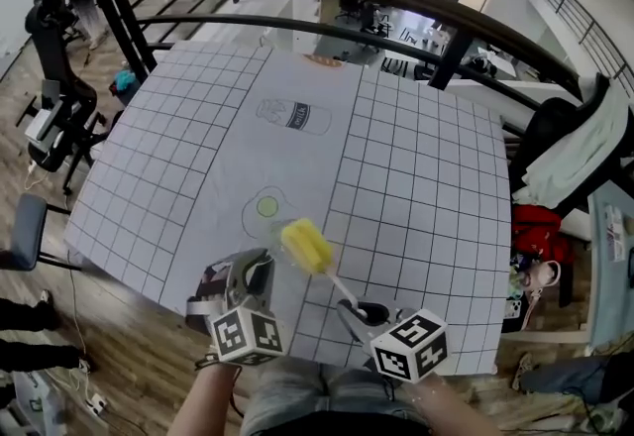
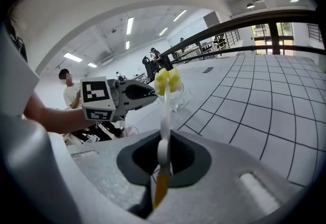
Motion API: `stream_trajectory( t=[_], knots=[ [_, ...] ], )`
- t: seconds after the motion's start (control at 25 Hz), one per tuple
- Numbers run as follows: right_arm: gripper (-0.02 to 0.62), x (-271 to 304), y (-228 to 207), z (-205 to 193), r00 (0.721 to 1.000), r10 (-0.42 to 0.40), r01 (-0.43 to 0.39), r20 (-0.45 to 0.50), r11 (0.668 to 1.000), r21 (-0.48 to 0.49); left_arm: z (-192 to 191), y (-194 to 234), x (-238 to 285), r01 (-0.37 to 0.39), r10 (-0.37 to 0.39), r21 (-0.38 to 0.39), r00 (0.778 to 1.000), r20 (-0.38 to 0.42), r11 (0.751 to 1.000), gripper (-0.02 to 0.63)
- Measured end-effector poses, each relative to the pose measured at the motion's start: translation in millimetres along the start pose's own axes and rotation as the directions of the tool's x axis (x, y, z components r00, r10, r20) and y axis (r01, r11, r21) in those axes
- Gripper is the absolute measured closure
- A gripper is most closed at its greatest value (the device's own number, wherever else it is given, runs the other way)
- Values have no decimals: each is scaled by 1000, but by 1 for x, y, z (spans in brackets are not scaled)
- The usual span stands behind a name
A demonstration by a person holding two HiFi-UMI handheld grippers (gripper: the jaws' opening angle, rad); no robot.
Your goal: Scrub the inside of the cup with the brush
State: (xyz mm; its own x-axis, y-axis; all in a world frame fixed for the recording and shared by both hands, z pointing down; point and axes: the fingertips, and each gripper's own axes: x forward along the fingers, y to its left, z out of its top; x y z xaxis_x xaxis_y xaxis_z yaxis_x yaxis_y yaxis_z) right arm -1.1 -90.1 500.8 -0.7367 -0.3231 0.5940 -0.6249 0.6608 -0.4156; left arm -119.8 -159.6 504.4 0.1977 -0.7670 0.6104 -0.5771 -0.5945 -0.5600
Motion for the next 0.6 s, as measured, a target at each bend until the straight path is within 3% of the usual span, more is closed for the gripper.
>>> stream_trajectory(
  t=[0.24,0.6],
  knots=[
    [594,6,-2,-13,998,1,-1,-68,1000,-7,-3,0,-7,6,3,225,999,-39,974,545],
    [594,-1,-19,-26,989,-53,40,-135,995,-94,6,-14,-7,53,-45,296,998,-32,954,546]
  ],
)
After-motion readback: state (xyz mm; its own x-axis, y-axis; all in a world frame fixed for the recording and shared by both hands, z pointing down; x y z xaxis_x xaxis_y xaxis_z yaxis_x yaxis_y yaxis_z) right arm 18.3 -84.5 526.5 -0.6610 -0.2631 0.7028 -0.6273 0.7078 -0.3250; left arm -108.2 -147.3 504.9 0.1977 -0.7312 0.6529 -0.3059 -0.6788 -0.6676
